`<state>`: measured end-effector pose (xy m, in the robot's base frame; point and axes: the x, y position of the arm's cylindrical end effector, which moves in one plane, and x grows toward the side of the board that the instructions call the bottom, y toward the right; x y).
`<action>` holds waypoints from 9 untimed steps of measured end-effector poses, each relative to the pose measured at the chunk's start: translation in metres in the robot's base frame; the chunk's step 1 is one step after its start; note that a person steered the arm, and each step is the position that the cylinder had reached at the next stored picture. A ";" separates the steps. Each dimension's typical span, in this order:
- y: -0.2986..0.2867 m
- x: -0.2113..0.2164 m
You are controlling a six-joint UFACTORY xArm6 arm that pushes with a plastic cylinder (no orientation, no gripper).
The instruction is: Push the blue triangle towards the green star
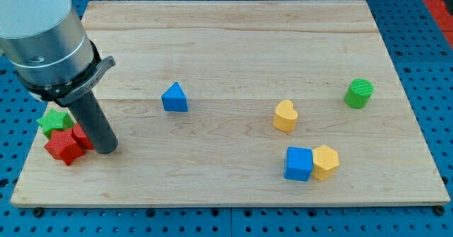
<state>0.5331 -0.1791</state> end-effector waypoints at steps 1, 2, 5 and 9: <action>0.002 -0.006; 0.088 -0.038; 0.116 -0.082; 0.068 -0.091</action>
<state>0.4417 -0.1115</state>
